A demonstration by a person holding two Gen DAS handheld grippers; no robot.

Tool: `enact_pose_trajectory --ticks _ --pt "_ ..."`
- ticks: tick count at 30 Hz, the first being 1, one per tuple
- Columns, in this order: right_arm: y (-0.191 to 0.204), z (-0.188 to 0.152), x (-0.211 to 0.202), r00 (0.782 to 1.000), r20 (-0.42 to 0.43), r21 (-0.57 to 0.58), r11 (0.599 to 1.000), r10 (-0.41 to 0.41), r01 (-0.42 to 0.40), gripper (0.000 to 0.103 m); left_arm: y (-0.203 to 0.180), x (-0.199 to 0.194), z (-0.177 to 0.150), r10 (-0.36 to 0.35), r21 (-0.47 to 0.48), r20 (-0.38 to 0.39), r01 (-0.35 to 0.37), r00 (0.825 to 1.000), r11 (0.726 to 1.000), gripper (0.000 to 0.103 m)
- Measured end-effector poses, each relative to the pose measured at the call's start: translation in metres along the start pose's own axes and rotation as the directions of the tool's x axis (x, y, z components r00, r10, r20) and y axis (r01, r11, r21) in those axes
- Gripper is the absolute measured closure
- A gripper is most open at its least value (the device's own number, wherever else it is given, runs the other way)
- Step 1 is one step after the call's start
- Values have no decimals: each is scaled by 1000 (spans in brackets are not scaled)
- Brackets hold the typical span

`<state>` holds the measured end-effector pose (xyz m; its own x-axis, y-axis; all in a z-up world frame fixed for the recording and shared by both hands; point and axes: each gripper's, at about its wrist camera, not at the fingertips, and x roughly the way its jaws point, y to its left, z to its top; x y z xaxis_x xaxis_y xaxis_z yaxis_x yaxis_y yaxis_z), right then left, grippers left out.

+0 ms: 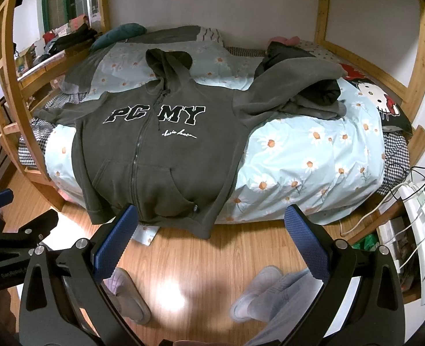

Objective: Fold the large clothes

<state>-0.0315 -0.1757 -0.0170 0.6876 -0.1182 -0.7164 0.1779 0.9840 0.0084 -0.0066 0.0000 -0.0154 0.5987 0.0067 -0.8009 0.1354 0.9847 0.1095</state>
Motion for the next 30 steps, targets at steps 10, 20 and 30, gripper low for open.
enact_pose_trajectory --ticks 10,20,30 --pt "3 -3 11 999 -12 -13 999 43 -43 3 8 7 4 55 -3 -8 -55 998 999 5" --pt "23 21 61 995 -10 -64 993 96 -96 3 44 52 34 -47 -121 -42 41 998 992 5" --pt "81 82 111 991 -12 -199 971 135 -134 3 115 110 89 -76 -294 -12 69 997 953 5"
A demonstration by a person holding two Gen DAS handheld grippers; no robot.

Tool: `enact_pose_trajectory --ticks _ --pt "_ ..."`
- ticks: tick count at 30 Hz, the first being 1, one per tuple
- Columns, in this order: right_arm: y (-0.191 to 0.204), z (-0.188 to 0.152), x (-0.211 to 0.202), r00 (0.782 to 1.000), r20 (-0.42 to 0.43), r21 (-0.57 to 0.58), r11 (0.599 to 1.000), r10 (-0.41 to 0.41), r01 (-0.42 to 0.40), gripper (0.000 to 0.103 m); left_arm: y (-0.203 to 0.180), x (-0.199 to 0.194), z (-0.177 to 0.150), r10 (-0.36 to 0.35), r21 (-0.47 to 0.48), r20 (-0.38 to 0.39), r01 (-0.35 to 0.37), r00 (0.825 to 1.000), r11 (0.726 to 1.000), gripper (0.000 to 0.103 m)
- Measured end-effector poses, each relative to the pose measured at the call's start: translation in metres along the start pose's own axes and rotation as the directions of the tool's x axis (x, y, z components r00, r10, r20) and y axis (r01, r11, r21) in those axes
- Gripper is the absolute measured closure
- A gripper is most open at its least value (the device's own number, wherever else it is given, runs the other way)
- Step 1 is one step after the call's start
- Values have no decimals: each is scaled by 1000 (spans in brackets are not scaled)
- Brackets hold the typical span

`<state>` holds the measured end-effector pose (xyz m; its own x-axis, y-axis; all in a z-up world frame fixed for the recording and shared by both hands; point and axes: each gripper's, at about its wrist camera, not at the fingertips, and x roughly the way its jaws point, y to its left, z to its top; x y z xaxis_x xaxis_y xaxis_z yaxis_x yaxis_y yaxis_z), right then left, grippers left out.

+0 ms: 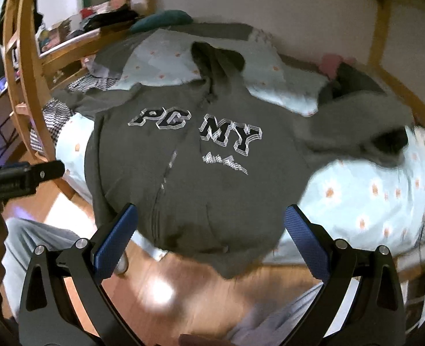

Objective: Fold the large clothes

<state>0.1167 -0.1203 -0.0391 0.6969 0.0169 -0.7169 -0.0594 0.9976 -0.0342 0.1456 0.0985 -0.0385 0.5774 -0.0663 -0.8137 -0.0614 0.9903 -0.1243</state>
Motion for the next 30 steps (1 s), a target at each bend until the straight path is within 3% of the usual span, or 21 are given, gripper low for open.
enact_pose_trajectory --ticks 7,12,15,20,24,30 --pt "24 42 37 998 8 -38 998 58 -57 3 36 24 43 4 -78 21 -3 1000 997 5" --pt "55 67 80 991 -8 -102 985 136 -136 3 73 72 81 57 -141 -23 -60 998 988 5" --pt "77 86 104 985 1 -144 974 175 -173 3 104 107 108 36 -193 -51 -45 998 980 5" --pt "108 115 146 990 30 -171 977 134 -127 3 162 159 158 78 -321 -44 -88 996 943 5" --pt "134 131 184 985 30 -162 973 173 -166 3 206 213 205 84 -402 -50 -97 995 910 5" --pt "205 147 240 976 39 -308 932 215 -193 3 252 256 246 105 -471 -37 -110 994 875 5"
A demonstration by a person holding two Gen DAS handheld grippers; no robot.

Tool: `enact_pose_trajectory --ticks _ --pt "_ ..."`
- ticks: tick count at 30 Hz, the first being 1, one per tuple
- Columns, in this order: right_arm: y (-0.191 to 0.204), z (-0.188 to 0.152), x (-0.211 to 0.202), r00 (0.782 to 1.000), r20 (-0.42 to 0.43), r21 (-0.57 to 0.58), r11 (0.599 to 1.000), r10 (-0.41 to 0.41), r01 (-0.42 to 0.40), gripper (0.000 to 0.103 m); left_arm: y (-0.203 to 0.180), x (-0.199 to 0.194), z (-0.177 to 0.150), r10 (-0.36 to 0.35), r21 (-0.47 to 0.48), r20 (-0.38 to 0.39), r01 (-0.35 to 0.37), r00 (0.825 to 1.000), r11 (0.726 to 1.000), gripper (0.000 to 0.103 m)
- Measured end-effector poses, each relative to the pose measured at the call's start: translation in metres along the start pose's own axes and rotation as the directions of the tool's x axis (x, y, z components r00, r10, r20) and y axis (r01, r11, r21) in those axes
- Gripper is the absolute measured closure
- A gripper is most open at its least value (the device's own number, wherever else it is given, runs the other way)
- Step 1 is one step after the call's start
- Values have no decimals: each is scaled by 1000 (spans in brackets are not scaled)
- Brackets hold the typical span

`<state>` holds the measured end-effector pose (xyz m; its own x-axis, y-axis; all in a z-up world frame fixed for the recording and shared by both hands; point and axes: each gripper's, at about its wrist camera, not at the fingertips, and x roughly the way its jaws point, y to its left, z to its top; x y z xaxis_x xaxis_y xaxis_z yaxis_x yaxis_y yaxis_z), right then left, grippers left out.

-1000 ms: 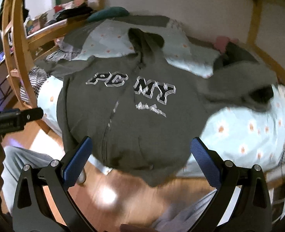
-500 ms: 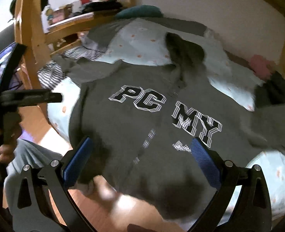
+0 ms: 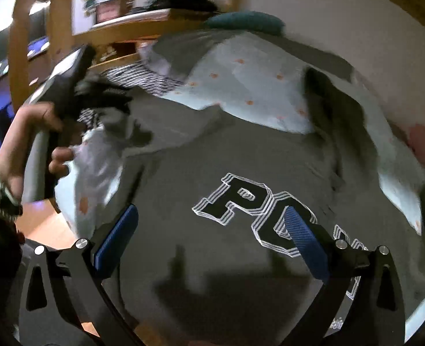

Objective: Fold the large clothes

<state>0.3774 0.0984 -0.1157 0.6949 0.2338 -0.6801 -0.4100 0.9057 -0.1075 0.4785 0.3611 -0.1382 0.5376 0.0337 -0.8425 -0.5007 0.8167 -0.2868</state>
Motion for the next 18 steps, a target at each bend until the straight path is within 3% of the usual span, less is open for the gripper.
enact_pose_trajectory --ticks 4,11,13,14,16,18 --pt "42 17 41 998 3 -168 984 64 -63 3 10 12 32 -20 -43 43 22 999 999 5" --pt "109 50 103 988 93 -439 896 123 -70 3 55 39 101 -14 -134 79 25 997 991 5" --pt "129 57 127 990 80 -516 855 114 -57 3 80 49 110 6 -217 64 8 998 976 5" --pt "139 58 142 994 66 -552 833 90 -38 3 100 61 114 22 -289 17 -16 1000 957 5" --pt "152 61 159 994 81 -586 810 68 -7 3 114 70 114 -30 -347 24 36 999 937 5" --pt "153 70 167 995 68 -576 817 69 -17 3 102 71 118 23 -305 29 -13 999 952 5"
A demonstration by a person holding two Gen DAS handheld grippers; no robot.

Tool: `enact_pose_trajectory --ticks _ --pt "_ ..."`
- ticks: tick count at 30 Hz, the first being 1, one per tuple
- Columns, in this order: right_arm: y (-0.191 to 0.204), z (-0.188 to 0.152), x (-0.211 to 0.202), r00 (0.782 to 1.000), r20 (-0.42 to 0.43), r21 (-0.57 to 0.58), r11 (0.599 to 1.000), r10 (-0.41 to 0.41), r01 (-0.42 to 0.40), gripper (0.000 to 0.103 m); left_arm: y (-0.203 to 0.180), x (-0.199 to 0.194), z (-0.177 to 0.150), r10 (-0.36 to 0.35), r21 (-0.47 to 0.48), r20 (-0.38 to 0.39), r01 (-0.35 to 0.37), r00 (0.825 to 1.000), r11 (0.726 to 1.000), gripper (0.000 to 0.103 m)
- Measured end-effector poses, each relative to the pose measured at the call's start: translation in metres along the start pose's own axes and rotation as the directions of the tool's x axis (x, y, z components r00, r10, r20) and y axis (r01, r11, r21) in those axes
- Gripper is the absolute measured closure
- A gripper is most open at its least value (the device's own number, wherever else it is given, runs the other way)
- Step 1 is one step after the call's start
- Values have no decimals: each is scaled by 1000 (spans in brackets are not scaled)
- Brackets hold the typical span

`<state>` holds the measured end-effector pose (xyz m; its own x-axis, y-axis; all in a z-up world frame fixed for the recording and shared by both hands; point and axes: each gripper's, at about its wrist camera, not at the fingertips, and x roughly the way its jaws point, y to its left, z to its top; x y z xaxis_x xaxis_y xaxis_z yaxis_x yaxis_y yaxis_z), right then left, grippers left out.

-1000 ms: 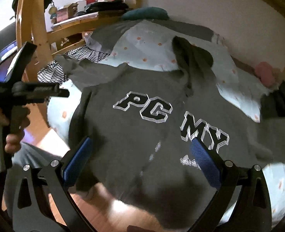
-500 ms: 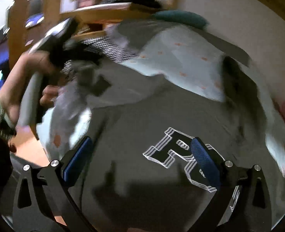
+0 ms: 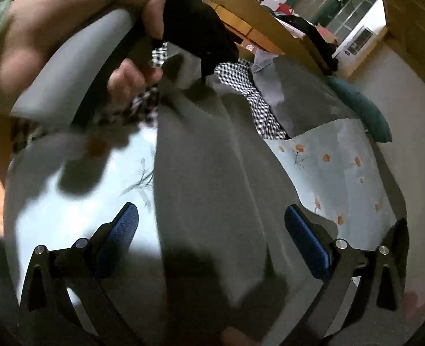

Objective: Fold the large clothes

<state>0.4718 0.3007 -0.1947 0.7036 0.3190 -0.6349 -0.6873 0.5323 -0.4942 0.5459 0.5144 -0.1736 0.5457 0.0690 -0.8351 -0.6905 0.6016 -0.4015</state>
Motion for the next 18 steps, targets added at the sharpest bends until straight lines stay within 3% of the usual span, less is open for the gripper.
enact_pose_trajectory --ticks 2,3,5,6,7,10,12,14,15,16,17,18 --pt "-9 4 6 996 -69 52 997 64 -61 4 -14 9 -1 74 68 16 -75 997 995 5" --pt "-14 6 9 989 -95 73 991 116 -109 10 -18 11 -1 93 80 32 -95 995 992 5" --pt "-17 9 7 981 -101 71 985 166 -159 50 -20 16 9 86 56 46 -88 995 995 5" --pt "-16 8 6 987 -106 52 991 124 -119 77 -17 15 11 73 22 57 -74 996 997 5" --pt "-12 8 4 991 -95 19 996 90 -89 82 -11 14 14 44 -44 92 -40 995 998 5" --pt "-17 3 -7 994 -40 41 994 100 -99 85 -2 10 14 -7 -119 157 26 988 993 5" --pt "-31 2 -19 995 20 113 988 100 -101 85 0 7 17 -121 -83 196 139 973 987 5" --pt "-47 -4 -37 991 96 168 980 89 -105 85 9 6 24 -231 -97 185 251 955 963 5" --pt "-50 -8 -45 989 117 184 977 90 -111 85 14 5 26 -272 -123 201 300 941 946 5" --pt "-52 -10 -48 988 127 193 974 91 -115 85 19 7 27 -343 -155 231 382 911 911 5" --pt "-56 -13 -50 986 135 199 972 99 -125 85 29 10 31 -419 -214 259 475 870 854 5" --pt "-58 -19 -52 986 134 200 971 103 -129 85 34 13 33 -455 -250 271 518 848 818 5"
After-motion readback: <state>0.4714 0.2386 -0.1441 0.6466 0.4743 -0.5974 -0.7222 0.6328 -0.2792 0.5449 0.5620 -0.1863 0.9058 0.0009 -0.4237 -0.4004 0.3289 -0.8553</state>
